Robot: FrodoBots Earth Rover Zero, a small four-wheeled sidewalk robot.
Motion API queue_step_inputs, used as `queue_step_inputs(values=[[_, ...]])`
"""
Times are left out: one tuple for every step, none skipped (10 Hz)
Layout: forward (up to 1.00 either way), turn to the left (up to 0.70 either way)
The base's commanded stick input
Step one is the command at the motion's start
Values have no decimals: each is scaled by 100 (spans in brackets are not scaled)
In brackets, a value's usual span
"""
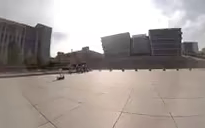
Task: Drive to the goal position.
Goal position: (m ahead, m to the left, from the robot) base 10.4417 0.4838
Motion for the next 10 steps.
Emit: queue_step_inputs(values=[[65, 0], [69, 0], [70, 0], [70, 0], [70, 0], [70, 0], [70, 0], [70, 0], [70, 0], [70, 0]])
